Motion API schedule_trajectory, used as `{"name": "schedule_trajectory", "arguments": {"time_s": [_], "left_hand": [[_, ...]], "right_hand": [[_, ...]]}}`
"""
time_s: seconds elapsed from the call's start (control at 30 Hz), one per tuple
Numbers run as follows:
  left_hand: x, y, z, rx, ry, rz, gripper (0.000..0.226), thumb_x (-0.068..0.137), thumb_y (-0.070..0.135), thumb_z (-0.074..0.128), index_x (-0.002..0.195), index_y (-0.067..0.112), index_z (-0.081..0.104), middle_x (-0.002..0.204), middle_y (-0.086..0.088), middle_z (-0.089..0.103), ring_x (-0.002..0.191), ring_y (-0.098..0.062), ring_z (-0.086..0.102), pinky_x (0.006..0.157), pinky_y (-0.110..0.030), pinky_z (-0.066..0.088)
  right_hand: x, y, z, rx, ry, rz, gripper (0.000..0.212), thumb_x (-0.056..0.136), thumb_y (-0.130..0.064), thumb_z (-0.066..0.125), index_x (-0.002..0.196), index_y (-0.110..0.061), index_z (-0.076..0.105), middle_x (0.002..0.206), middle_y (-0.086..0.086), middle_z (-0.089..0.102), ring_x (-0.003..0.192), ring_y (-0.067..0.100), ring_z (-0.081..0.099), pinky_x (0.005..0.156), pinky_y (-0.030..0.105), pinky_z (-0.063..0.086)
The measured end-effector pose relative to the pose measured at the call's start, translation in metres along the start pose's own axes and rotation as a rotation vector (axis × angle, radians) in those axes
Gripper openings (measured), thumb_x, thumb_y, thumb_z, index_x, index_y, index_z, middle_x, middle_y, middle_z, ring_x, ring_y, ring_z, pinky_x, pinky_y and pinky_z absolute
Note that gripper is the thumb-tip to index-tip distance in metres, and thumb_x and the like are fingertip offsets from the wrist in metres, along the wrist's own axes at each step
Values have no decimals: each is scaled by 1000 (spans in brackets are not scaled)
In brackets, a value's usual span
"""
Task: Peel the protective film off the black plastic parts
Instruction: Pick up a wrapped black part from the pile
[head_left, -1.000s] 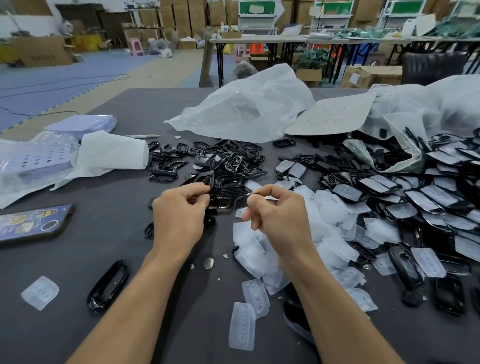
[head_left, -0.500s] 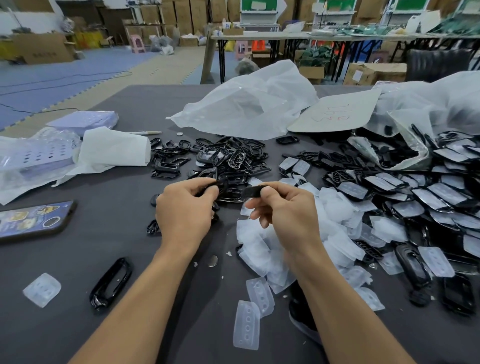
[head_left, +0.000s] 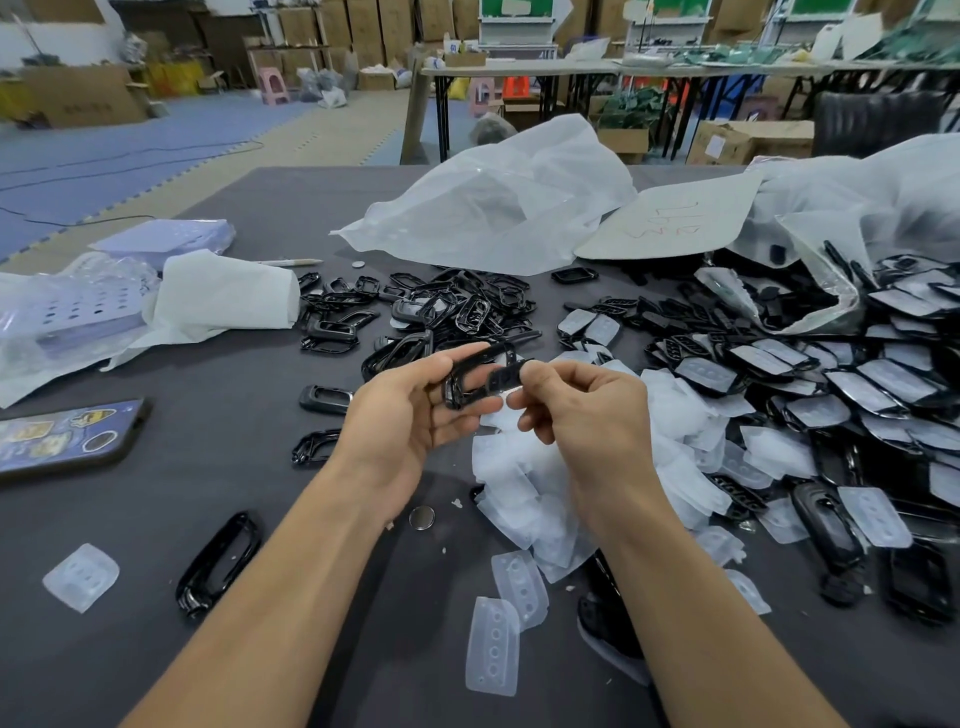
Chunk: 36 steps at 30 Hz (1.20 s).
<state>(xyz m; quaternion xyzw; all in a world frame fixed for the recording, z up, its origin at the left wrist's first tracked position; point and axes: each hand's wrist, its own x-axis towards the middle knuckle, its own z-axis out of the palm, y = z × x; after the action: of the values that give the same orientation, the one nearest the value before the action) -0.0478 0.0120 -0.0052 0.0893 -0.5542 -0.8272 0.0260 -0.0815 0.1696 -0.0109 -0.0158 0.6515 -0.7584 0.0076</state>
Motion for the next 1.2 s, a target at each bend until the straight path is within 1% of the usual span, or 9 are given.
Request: {"name": "schedule_trajectory", "arguments": {"time_s": [0.1,0.3,0.4,0.53,0.73,0.87,1.0,1.1,1.2], "left_hand": [[2,-1,-2,10,-36,-11,47,106,16,38,104,26,84,105,-7,79,87,-23,78,69,-26,61],[5,-2,-2,-9,-41,-14,44,109,15,41,103,21,84,110,-11,79,88,-23,79,68,-28,62],[6,-3,-1,-42,-21,-24,43,110,15,42,101,16,84,106,-12,80,87,-24,79,66,-28,62],[8,-5,0,-64,13,-27,35,109,15,43,110,11,77,98,-9,80,85,-24,79,64,-28,62],[9,-6,-4,-97,30,-26,32,110,18,44,115,11,75,109,-15,79,89,-24,79,66,-28,62],[10,-6,-4,-117,52,-22,29,109,18,44,115,11,72,102,-12,80,85,-24,80,64,-27,62],[11,-6,-3,-142,74,-19,29,110,16,43,117,10,70,101,-11,81,75,-18,79,61,-25,61],[12,-7,-3,-136,91,-21,29,110,18,42,115,12,70,103,-10,81,78,-18,79,61,-25,60],[13,-8,-3,-114,99,-25,26,110,19,45,113,12,70,104,-11,80,84,-21,80,61,-24,60]], "right_hand": [[0,0,1,-5,5,-2,20,92,-12,73,72,-7,74,67,11,74,51,16,55,49,17,43],[-1,-1,1,-15,11,-2,21,90,-16,77,72,-8,74,66,10,73,51,14,55,50,17,43],[-2,-1,2,-28,19,-7,23,89,-21,80,69,-11,74,65,9,73,52,14,55,53,19,44],[-4,-2,2,-14,34,-29,25,87,-21,81,67,-11,74,64,10,72,53,16,55,56,26,45],[-6,-4,3,20,-1,-66,19,85,-15,83,69,-9,75,62,12,71,50,17,54,53,22,47],[-6,-3,5,17,11,-59,11,88,-8,78,77,-8,77,62,10,72,53,16,56,54,22,48],[-6,-6,5,50,-4,-43,14,89,0,70,79,-7,75,61,8,70,52,12,54,51,17,45],[-6,-9,3,112,-4,-17,19,89,1,64,75,-10,71,63,10,69,52,12,54,50,18,42],[-5,-11,1,143,-7,-18,18,93,-1,56,80,-9,65,70,15,72,56,21,64,48,23,41]]}}
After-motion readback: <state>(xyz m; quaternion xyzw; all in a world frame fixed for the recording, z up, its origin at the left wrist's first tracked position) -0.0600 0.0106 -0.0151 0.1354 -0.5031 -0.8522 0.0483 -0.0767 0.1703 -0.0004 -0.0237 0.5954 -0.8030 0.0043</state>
